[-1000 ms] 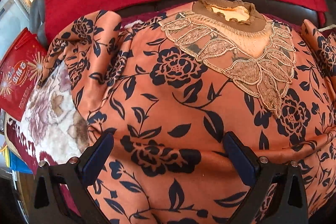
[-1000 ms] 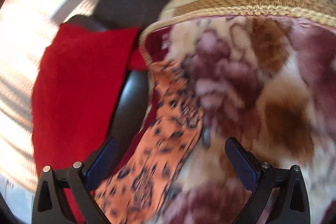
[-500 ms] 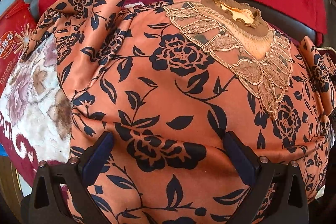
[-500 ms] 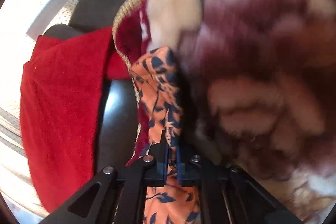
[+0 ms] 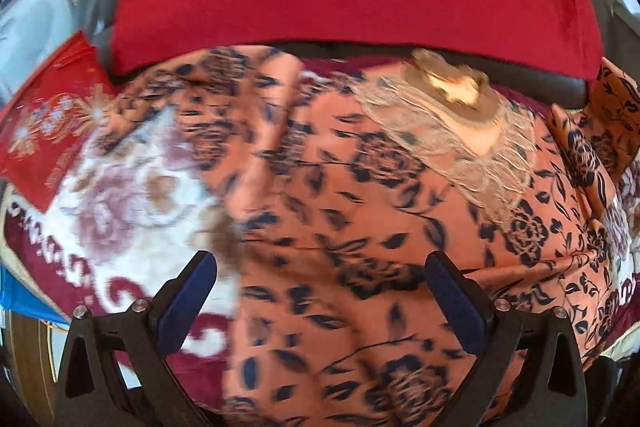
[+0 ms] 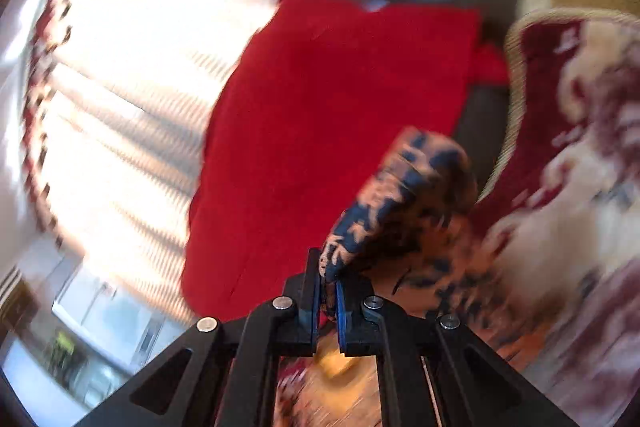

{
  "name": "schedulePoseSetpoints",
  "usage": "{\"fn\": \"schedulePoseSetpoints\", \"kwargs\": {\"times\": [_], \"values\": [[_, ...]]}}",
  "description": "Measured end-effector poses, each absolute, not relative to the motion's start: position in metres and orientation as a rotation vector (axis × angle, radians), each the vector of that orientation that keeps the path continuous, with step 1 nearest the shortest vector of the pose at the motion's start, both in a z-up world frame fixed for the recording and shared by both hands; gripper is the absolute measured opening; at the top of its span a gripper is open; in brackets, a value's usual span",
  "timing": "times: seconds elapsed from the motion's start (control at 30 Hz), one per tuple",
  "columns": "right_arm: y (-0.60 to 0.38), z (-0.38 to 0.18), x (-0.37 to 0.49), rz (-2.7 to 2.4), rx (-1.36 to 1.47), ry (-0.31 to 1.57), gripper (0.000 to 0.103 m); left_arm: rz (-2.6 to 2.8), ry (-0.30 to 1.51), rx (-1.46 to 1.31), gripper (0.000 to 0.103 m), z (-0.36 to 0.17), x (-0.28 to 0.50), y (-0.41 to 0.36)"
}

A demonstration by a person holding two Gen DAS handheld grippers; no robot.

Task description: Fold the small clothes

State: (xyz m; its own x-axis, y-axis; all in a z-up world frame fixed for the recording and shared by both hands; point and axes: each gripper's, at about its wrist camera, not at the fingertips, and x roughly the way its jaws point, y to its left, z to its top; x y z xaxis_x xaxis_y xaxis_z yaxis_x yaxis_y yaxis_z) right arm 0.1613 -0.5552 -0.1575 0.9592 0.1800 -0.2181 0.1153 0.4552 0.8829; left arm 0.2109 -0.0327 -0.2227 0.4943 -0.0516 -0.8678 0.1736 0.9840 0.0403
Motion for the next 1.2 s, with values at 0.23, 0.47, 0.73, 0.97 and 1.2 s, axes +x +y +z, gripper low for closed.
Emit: {"fn": "schedulePoseSetpoints", "kwargs": {"times": [0.23,0.47,0.73,0.97,1.2], "values": [[-0.387,-0.165,0.225,0.256,1.068,0.465,0.006,-0.008,1.011,0.039,0.103,-0.212,0.207,0.059],[-0.227,-0.245,0.284,0.364,1.053,0.718,0.014,0.057,0.983,-0.001,0.103,-0.204,0.191,0.116],[-0.183,-0.248,0.258,0.632,0.986,0.872,0.088,0.006,0.984,-0.039,0.103,-0.204,0.199,0.11],[-0.275,-0.238,0.203,0.379,0.863,0.782,0.084,-0.048,0.987,-0.008,0.103,-0.212,0.23,0.089],[-0.381,-0.289,0.189,0.149,0.946,0.901,0.065,0.148,1.06,-0.278,0.103,-0.226,0.283,0.177]]}}
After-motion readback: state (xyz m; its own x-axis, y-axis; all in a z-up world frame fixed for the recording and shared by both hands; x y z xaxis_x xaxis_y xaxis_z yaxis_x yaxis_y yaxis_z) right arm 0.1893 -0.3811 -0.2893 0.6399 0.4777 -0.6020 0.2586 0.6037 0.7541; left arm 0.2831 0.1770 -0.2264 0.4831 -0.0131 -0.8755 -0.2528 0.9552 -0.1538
